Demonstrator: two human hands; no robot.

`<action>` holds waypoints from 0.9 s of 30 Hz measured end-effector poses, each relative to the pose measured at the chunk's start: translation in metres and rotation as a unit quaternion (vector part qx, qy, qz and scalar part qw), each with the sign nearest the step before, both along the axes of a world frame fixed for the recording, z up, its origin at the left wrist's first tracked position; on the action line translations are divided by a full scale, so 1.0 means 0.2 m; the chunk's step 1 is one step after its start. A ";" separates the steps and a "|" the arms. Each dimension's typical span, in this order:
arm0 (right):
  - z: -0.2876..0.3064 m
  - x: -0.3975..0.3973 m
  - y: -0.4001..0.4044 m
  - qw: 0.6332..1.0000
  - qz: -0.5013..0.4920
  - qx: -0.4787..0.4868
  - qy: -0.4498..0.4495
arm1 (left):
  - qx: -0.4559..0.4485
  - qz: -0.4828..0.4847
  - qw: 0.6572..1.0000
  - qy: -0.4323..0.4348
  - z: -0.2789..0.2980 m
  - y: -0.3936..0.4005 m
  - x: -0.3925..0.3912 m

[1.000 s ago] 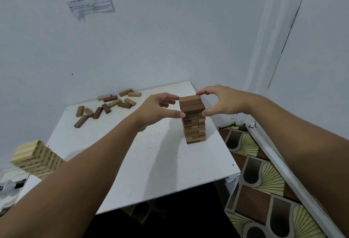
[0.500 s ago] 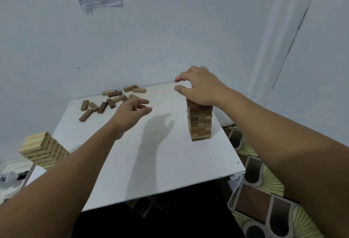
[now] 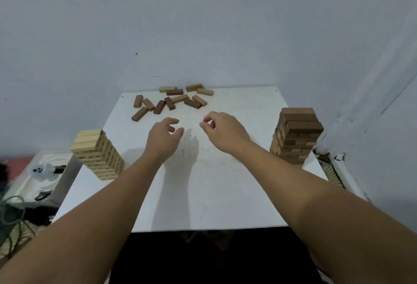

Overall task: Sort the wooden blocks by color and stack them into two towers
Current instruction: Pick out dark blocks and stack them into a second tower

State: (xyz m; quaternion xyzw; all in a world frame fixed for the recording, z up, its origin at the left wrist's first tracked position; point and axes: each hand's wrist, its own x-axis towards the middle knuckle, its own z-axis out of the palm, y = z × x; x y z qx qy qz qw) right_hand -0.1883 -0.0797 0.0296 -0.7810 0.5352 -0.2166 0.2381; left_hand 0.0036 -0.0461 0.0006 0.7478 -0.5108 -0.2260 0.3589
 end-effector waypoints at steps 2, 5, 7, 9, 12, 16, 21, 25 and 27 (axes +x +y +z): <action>-0.08 0.03 -0.05 0.999 -0.002 0.035 0.022 | 0.020 0.007 0.999 -0.025 -0.06 -0.05 0.04; -0.16 0.08 -0.15 0.998 0.004 0.038 0.057 | 0.051 -0.003 0.996 -0.074 -0.12 -0.13 0.07; -0.18 0.12 -0.23 0.996 0.016 0.033 0.076 | 0.061 -0.012 0.992 -0.107 -0.15 -0.21 0.09; -0.21 0.16 -0.31 0.996 0.022 0.026 0.087 | 0.070 -0.019 0.987 -0.141 -0.18 -0.29 0.10; -0.26 0.22 -0.44 0.993 0.020 0.012 0.113 | 0.081 -0.006 0.979 -0.186 -0.23 -0.41 0.13; -0.31 0.29 -0.59 0.990 0.015 -0.009 0.141 | 0.067 0.042 0.965 -0.251 -0.29 -0.51 0.14; -0.40 0.34 -0.70 0.984 0.018 -0.014 0.178 | 0.029 0.040 0.950 -0.308 -0.37 -0.53 0.15; -0.45 0.39 -0.67 0.987 -0.017 -0.072 0.141 | 0.008 0.022 0.952 -0.307 -0.36 -0.52 0.14; -0.46 0.40 -0.63 0.986 -0.028 -0.091 0.133 | -0.004 -0.013 0.953 -0.302 -0.36 -0.50 0.12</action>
